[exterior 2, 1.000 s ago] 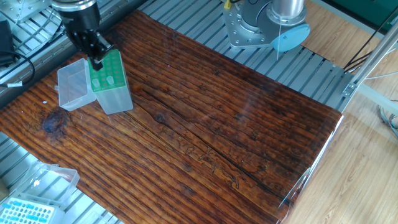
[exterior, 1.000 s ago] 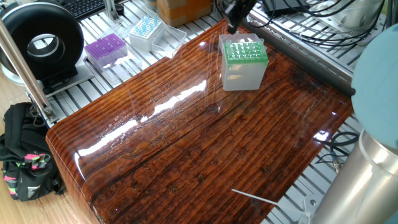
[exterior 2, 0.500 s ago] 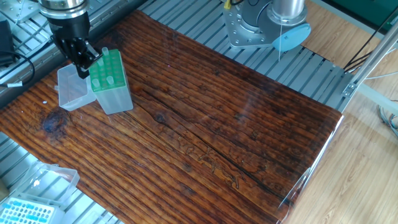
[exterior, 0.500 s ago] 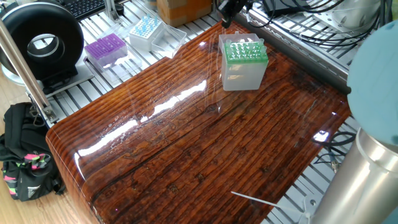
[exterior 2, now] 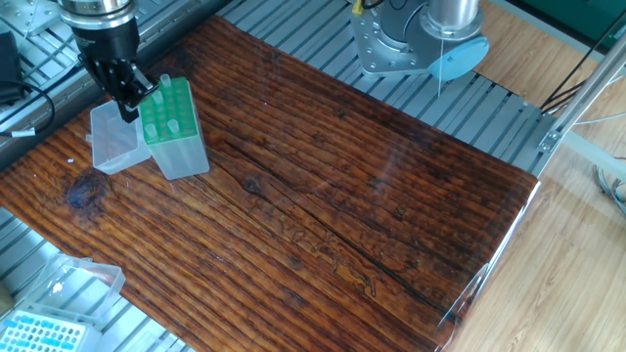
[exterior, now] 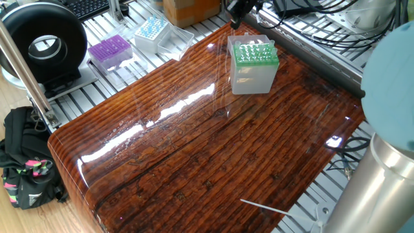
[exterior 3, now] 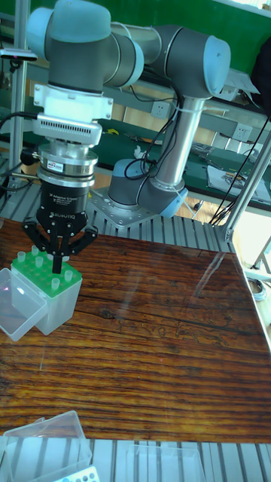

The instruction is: Insert a large pipette tip into the holder for large pipette tips

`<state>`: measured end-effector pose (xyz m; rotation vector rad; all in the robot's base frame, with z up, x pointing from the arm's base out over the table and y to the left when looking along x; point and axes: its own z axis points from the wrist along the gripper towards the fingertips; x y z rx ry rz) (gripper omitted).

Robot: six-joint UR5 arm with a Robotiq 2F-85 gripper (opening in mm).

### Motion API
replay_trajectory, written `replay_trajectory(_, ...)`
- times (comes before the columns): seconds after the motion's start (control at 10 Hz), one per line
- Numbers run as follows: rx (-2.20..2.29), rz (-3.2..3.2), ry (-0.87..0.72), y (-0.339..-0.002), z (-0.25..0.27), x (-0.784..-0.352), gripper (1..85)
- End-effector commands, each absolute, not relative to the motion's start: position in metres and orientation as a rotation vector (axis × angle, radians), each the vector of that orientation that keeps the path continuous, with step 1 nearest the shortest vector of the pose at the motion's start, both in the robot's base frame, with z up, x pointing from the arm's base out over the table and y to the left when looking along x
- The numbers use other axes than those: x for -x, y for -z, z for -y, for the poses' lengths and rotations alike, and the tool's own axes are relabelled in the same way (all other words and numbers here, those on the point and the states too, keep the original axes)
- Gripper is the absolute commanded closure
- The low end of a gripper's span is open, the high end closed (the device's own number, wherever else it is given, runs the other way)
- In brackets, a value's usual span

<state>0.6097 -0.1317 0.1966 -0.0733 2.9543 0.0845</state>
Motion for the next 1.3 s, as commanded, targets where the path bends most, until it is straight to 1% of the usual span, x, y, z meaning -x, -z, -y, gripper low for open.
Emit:
replay_trajectory(0.0, 0.119, -2.978, -0.119, -0.197, 0.127, -0.603, 84.7)
replay_trajectory(0.2, 0.437, -2.893, 0.145, -0.2, 0.166, -0.62, 84.7)
replay_trajectory(0.3, 0.497, -2.855, 0.16, -0.202, 0.167, -0.628, 84.7)
replay_trajectory(0.5, 0.488, -2.876, 0.124, -0.201, 0.16, -0.623, 84.7)
replay_trajectory(0.6, 0.446, -2.889, 0.073, -0.204, 0.141, -0.625, 84.7)
replay_trajectory(0.7, 0.329, -2.907, 0.017, -0.209, 0.106, -0.629, 84.7)
replay_trajectory(0.9, 0.153, -2.917, -0.011, -0.205, 0.041, -0.621, 84.7)
replay_trajectory(1.0, 0.069, -2.924, -0.052, -0.204, 0.007, -0.613, 84.7)
replay_trajectory(1.1, 0.011, -2.93, -0.058, -0.205, -0.018, -0.609, 84.7)
replay_trajectory(1.2, -0.012, -2.942, -0.068, -0.207, -0.031, -0.606, 84.7)
